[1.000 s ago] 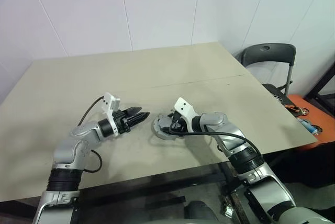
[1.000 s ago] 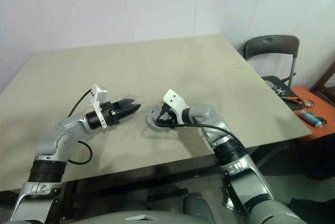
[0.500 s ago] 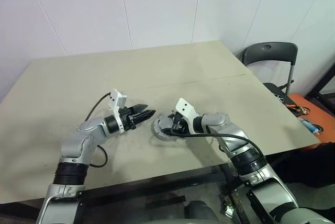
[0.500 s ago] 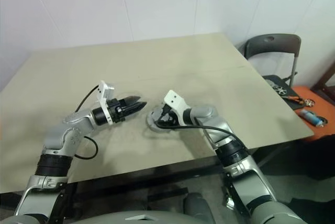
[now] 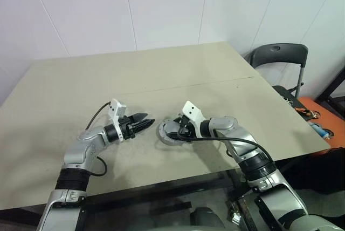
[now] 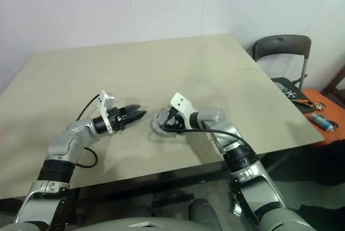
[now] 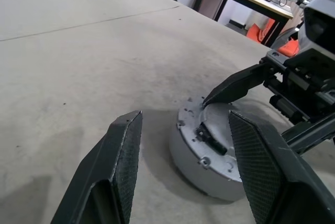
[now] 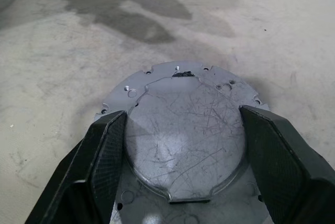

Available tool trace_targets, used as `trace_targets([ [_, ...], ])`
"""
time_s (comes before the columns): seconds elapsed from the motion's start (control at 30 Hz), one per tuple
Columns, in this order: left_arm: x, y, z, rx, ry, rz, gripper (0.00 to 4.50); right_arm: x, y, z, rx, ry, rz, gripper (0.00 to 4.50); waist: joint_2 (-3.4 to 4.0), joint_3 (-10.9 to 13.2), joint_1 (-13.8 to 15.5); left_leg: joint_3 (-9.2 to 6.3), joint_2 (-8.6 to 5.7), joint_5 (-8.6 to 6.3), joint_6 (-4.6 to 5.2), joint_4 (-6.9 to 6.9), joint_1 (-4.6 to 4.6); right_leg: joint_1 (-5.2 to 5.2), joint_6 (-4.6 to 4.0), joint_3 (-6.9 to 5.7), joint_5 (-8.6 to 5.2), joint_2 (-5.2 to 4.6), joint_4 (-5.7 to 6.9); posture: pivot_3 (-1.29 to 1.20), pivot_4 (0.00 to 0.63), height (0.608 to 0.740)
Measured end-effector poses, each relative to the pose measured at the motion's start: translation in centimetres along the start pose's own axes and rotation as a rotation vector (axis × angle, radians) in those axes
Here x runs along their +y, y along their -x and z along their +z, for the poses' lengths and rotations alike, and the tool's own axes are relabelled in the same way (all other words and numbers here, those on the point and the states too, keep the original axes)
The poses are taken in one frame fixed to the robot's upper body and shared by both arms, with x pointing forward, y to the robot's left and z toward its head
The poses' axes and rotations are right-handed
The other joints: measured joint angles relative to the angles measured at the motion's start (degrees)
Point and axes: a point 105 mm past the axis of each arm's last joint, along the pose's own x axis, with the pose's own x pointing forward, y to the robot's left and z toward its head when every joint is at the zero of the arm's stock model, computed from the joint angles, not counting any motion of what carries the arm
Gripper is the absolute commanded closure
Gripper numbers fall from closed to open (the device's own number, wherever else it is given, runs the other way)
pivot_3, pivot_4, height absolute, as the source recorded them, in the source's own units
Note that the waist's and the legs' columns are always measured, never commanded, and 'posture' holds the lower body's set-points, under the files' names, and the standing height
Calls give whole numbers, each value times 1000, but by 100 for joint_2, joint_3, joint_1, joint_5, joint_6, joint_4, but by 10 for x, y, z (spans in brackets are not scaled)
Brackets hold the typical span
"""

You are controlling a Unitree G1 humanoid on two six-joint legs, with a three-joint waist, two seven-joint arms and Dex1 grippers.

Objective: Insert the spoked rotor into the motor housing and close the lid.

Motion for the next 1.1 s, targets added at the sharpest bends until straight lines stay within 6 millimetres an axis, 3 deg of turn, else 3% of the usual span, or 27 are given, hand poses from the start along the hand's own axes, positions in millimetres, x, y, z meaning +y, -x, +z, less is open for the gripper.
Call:
trace_targets([
  [0.03, 0, 0, 0, -1, 0, -1, 1712, 0, 0, 0, -1, 0, -1, 1240, 0, 0, -2, 0, 0, 0, 0, 0, 0, 0, 0, 0, 0, 0, 0, 0, 0, 740],
  [0.17, -1, -1, 0, -3, 1, -2, 1712, 1, 0, -2, -8, 2, -1, 128, 0, 0, 3, 0, 0, 0, 0, 0, 2, 2, 2, 0, -1, 0, 2, 0, 0, 740],
  [0.2, -1, -1, 1, -3, 0, -2, 1712, 3, -1, -2, -10, -6, 14, 27, 0, 0, 1, 0, 0, 0, 0, 1, 5, 5, 3, 0, -2, 0, 2, 0, 0, 740],
  [0.7, -15, -8, 18, 0, -24, 2, 1712, -6, 3, 1, -49, -59, -27, 27, 3, 3, -10, -1, 0, 0, 0, 2, 3, 2, 3, -1, -2, 1, 5, 0, 0, 740],
  [0.93, -19, -10, 20, 2, -12, 6, 1712, 4, 9, 7, -75, -79, 35, 27, 3, 5, -20, -3, 0, 2, -4, 10, -79, -86, -23, 1, 17, 1, 11, 0, 0, 740],
  [1.1, -20, -11, 23, -1, 1, 6, 1712, 4, 10, 7, -73, -79, 40, 27, 3, 5, -5, -1, -1, 2, -3, 10, -83, -88, -24, 1, 17, -1, 10, 0, 0, 740],
])
